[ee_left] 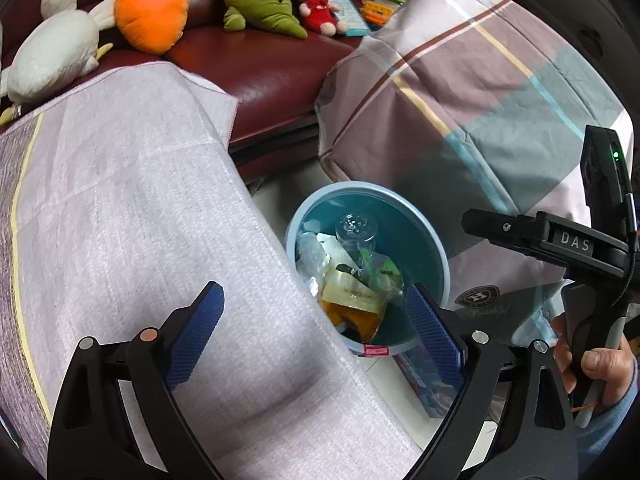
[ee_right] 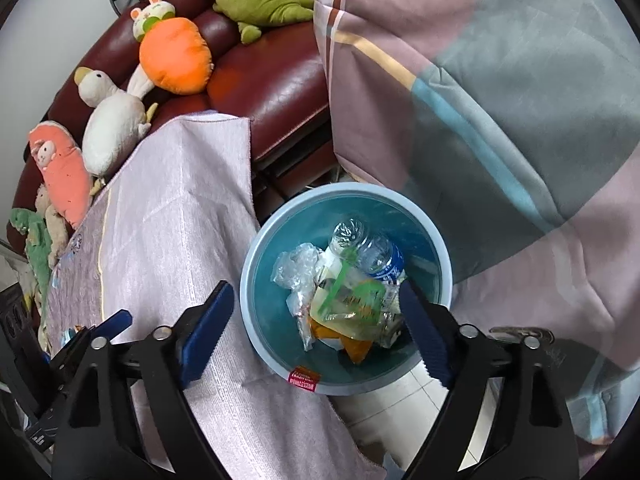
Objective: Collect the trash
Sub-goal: 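Move both open tools away from the bin toward the table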
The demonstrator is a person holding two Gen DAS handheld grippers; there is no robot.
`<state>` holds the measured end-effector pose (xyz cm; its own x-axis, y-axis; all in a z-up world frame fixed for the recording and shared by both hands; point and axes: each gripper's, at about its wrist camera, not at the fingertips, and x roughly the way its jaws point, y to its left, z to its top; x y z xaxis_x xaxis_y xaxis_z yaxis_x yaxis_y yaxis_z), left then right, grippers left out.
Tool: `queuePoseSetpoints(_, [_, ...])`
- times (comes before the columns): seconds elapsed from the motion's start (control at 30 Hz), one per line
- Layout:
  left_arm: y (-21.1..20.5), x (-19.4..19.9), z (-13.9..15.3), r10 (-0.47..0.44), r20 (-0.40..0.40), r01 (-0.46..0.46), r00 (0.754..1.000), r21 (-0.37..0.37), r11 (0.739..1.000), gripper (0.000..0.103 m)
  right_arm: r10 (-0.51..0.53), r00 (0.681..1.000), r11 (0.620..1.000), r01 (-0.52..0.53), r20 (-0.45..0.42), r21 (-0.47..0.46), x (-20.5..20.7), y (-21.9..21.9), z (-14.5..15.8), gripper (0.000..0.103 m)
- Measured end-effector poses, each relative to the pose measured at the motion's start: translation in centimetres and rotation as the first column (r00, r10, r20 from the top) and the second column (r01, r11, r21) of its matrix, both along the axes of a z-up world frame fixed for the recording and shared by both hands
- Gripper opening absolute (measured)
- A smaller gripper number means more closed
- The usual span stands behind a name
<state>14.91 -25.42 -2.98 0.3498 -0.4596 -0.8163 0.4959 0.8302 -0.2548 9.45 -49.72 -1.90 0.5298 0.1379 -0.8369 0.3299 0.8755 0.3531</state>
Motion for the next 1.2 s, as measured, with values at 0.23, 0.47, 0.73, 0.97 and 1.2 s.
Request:
queuePoseSetpoints(0.23, [2.2, -0.6, 1.0, 0.023, 0.005, -0.022, 1.0, -0.03, 0.999, 0.093, 0.007, 1.0, 1.0, -0.007, -0.02, -0.028, -0.4, 1.8, 0.7, 0.082])
queuePoseSetpoints(0.47, [4.9, -1.8, 2.0, 0.052, 0.019, -0.051, 0.998, -0.048, 0.998, 0.095, 0.043, 0.999, 0.998, -0.044, -0.023, -0.052, -0.9, 4.8, 1.9, 0.082])
queuePoseSetpoints(0.73, [8.7, -3.4, 3.5, 0.103, 0.048, -0.099, 0.994, -0.063, 0.993, 0.096, 0.102, 0.995, 0.992, -0.102, -0.008, -0.069, -1.4, 9.0, 3.5, 0.082])
queuePoseSetpoints(0.97, [12.7, -4.8, 4.1, 0.151, 0.057, -0.145, 0.987, -0.087, 0.986, 0.097, 0.156, 0.988, 0.984, -0.156, -0.001, -0.086, -1.7, 12.9, 4.7, 0.082])
queuePoseSetpoints(1.2, [18.1, -6.5, 4.6, 0.224, 0.072, -0.216, 0.972, -0.104, 0.971, 0.097, 0.226, 0.974, 0.969, -0.227, -0.016, -0.096, -1.7, 17.9, 5.1, 0.082])
